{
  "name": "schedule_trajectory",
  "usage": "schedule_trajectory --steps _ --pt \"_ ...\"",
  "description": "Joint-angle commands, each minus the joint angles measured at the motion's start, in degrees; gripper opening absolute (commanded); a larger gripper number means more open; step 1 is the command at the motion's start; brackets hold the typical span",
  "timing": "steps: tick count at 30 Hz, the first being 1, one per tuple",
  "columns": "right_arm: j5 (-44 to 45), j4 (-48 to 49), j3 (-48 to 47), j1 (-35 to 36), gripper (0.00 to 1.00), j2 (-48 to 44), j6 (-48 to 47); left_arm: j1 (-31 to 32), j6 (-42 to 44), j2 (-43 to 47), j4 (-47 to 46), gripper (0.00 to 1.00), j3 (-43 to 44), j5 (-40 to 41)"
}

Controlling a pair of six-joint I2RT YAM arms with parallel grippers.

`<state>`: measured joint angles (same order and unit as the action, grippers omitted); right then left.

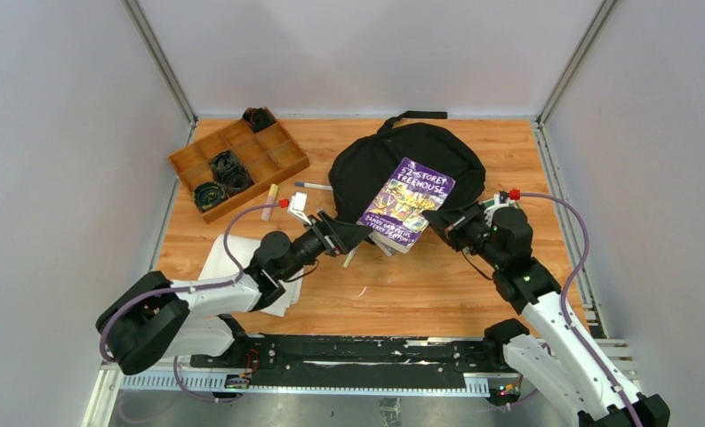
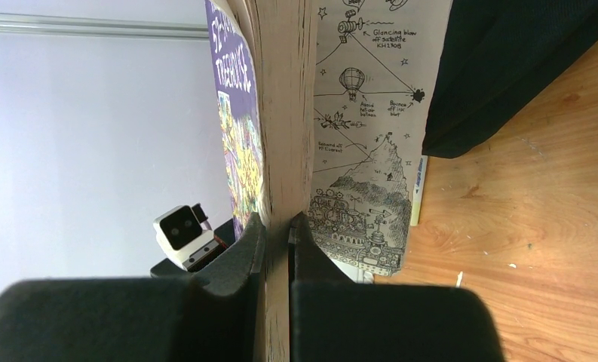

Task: Pack the student bag
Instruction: Pick up the book from the center of the board.

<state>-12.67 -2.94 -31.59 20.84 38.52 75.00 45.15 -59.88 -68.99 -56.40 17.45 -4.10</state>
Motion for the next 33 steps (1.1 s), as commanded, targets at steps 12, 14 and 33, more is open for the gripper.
schedule_trajectory --steps 12,14,33 --pt "-3.76 10.05 -1.83 -0.8 0.0 2.43 2.42 1.92 -8.14 -14.99 -24.22 1.0 3.71 1.34" --pt "-4.26 9.94 -1.9 -0.85 0.0 2.96 2.6 2.62 -9.15 -17.05 -27.65 1.0 4.04 1.17" --pt "-0.25 8.99 1.71 1.22 0.0 4.03 7.64 7.94 -9.32 -20.0 -24.43 0.7 10.38 8.3"
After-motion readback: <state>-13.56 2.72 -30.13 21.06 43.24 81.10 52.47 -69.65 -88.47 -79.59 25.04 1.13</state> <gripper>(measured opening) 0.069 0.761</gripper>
